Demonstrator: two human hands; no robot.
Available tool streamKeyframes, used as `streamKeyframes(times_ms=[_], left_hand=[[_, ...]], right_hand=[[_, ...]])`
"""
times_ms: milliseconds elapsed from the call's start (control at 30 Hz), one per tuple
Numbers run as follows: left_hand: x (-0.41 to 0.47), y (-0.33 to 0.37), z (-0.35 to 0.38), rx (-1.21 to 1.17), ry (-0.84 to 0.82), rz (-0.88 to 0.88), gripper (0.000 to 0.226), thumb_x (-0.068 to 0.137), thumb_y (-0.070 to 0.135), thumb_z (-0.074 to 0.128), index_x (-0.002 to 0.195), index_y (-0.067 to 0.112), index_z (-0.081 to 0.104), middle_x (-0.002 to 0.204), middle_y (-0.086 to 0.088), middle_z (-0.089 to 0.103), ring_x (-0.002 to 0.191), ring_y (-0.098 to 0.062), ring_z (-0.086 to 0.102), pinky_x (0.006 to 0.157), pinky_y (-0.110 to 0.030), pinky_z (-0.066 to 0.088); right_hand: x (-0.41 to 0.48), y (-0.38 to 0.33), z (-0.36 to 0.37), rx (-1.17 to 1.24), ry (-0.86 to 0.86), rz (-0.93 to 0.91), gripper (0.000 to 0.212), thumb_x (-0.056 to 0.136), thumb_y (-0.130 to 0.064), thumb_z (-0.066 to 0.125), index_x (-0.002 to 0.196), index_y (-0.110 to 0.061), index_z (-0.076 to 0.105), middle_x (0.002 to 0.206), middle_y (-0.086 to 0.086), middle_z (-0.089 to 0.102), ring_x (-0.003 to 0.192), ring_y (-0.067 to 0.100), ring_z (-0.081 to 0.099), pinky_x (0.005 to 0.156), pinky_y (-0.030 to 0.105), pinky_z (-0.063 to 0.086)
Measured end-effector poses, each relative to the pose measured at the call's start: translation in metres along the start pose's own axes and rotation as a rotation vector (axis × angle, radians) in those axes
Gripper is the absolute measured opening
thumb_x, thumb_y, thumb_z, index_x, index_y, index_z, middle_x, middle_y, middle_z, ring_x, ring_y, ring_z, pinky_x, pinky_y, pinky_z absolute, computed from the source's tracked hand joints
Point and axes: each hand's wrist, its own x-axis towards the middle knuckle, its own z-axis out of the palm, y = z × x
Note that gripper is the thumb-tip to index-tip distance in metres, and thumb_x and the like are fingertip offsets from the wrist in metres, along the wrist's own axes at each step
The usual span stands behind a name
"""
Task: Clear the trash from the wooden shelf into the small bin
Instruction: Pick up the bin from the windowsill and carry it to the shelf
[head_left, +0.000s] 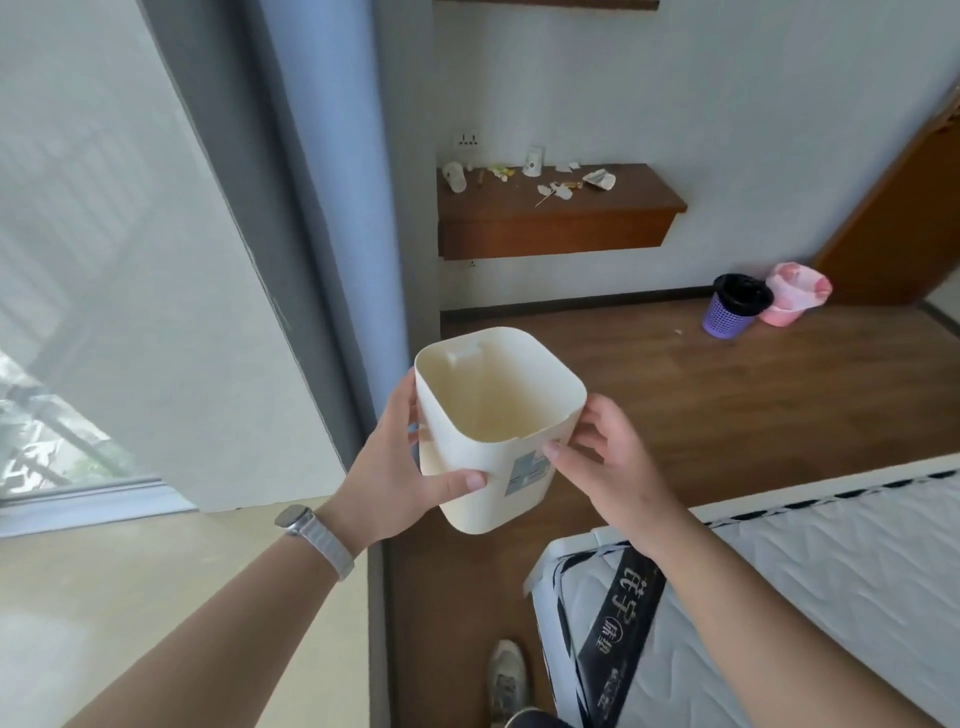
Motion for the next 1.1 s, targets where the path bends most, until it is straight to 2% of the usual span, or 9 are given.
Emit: streamKeyframes(times_ms=[167,267,400,500,567,667,733,900,1100], left_hand=[[0.044,-0.019,0.002,0.031,-0.026,-0.033,0.107,0.064,0.048,0.085,0.147,0.036,0.018,0.142,0.021,0.043,0.133,-0.005,0.042,0.102,-0.02,0.038],[0.074,-0.029,0.002,0.054,-0.01,-0.056,0.109,0.066,0.039,0.088,0.148,0.034,0.017,0.144,0.019,0.041,0.133,-0.006,0.041,0.105,-0.028,0.038],[0.12,-0.031,0.0,0.072,0.018,-0.08,0.108,0.064,0.04,0.089,0.146,0.04,0.018,0.141,0.027,0.04,0.132,-0.002,0.041,0.101,-0.018,0.039],[0.16,-0.025,0.005,0.077,0.013,-0.081,0.104,0.065,0.029,0.089,0.143,0.039,0.021,0.133,0.035,0.043,0.129,0.002,0.043,0.095,-0.008,0.039],[0.185,-0.024,0.01,0.082,0.015,-0.065,0.106,0.065,0.033,0.089,0.146,0.033,0.022,0.138,0.028,0.043,0.131,-0.004,0.043,0.099,-0.013,0.04],[0.213,-0.026,0.014,0.068,0.013,-0.045,0.108,0.062,0.045,0.087,0.147,0.03,0.022,0.144,0.013,0.043,0.134,-0.013,0.042,0.103,-0.023,0.042],[0.228,-0.026,0.017,0.076,0.006,-0.048,0.106,0.063,0.047,0.086,0.146,0.031,0.022,0.144,0.014,0.042,0.135,-0.013,0.042,0.103,-0.026,0.042],[0.27,-0.026,0.027,0.068,-0.049,-0.044,0.1,0.068,0.03,0.088,0.145,0.034,0.024,0.138,0.024,0.045,0.132,-0.007,0.044,0.098,-0.014,0.041],[0.33,-0.047,0.035,0.06,-0.124,-0.034,0.102,0.068,0.032,0.087,0.146,0.035,0.021,0.141,0.02,0.044,0.132,-0.008,0.043,0.104,-0.028,0.043]], right_hand=[[0.044,0.017,-0.009,0.033,0.003,0.026,0.047,0.085,-0.019,0.072,0.126,-0.028,0.05,0.121,-0.014,0.064,0.112,0.008,0.06,0.099,0.046,0.048],[0.079,0.023,-0.018,0.041,-0.018,0.027,0.052,0.079,-0.033,0.073,0.126,-0.029,0.051,0.121,-0.013,0.063,0.113,0.008,0.059,0.099,0.047,0.048],[0.127,0.025,-0.033,0.055,-0.046,0.026,0.054,0.078,-0.038,0.073,0.125,-0.033,0.05,0.122,-0.013,0.062,0.114,0.007,0.058,0.098,0.046,0.049],[0.161,0.026,-0.049,0.086,-0.032,0.018,0.052,0.083,-0.026,0.074,0.129,-0.028,0.048,0.123,-0.012,0.062,0.113,0.006,0.059,0.098,0.044,0.05],[0.182,0.024,-0.062,0.11,-0.012,0.004,0.052,0.083,-0.023,0.074,0.129,-0.026,0.049,0.122,-0.011,0.063,0.112,0.007,0.06,0.097,0.044,0.05],[0.208,0.024,-0.077,0.104,-0.003,-0.014,0.059,0.075,-0.041,0.075,0.127,-0.031,0.051,0.121,-0.013,0.064,0.113,0.008,0.06,0.097,0.044,0.05],[0.22,0.027,-0.083,0.1,0.0,-0.001,0.06,0.074,-0.045,0.074,0.128,-0.033,0.051,0.122,-0.014,0.063,0.114,0.008,0.059,0.098,0.046,0.05],[0.245,0.031,-0.102,0.065,0.054,0.005,0.056,0.075,-0.045,0.073,0.126,-0.035,0.052,0.12,-0.015,0.065,0.113,0.008,0.06,0.097,0.047,0.05],[0.285,0.038,-0.12,0.016,0.118,0.055,0.057,0.074,-0.049,0.072,0.126,-0.04,0.05,0.121,-0.018,0.064,0.116,0.008,0.058,0.098,0.048,0.049]])
